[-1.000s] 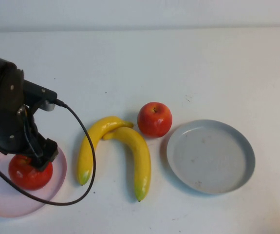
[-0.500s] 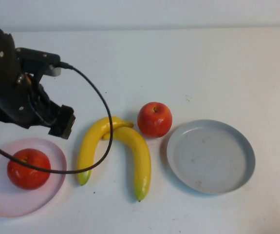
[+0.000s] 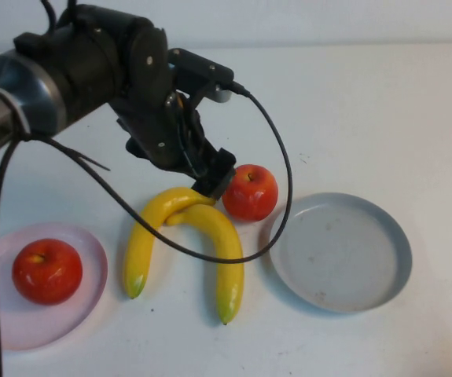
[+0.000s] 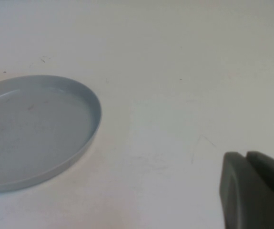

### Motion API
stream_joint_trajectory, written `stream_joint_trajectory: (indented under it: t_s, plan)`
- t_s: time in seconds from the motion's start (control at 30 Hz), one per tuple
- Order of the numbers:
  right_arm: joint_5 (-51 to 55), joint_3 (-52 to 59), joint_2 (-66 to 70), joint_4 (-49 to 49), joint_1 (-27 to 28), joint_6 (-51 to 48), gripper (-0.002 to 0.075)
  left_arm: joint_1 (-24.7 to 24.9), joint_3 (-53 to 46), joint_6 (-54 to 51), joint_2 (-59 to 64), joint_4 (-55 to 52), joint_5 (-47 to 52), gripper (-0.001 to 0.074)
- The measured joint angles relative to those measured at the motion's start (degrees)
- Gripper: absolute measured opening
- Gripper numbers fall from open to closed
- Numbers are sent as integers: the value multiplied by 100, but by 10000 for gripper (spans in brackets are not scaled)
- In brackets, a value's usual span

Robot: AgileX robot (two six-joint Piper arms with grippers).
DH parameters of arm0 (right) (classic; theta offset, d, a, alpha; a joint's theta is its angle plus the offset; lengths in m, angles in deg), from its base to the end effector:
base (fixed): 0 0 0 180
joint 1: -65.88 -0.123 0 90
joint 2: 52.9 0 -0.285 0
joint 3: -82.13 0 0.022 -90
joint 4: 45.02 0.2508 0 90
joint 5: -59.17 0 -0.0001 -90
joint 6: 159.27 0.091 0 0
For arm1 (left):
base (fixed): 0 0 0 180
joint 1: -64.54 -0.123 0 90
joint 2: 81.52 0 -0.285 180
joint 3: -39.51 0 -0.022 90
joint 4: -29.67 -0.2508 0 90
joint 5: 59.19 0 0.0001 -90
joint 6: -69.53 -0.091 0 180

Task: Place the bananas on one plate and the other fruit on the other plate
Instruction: Put one type of fruit in the left plate

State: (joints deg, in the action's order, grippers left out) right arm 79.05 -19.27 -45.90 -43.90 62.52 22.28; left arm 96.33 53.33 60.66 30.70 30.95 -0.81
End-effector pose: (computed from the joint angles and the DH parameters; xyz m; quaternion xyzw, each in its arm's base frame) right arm 0.0530 0.0037 0.1745 -0.0073 0.7958 0.0341 0.6045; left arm 0.3347 -0.2095 0.2883 0.3367 0.9198 -0.0503 0.1951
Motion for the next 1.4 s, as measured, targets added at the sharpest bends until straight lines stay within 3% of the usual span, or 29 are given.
stream_joint_trajectory:
  t_s: [0.5,1.4]
  plan:
    - [0,0,0,0,0,0,-17,251,1254,-139,833,10,420,669]
    - [0,0,0,0,0,0,-17,440,1334,-487,1251,36,14,669]
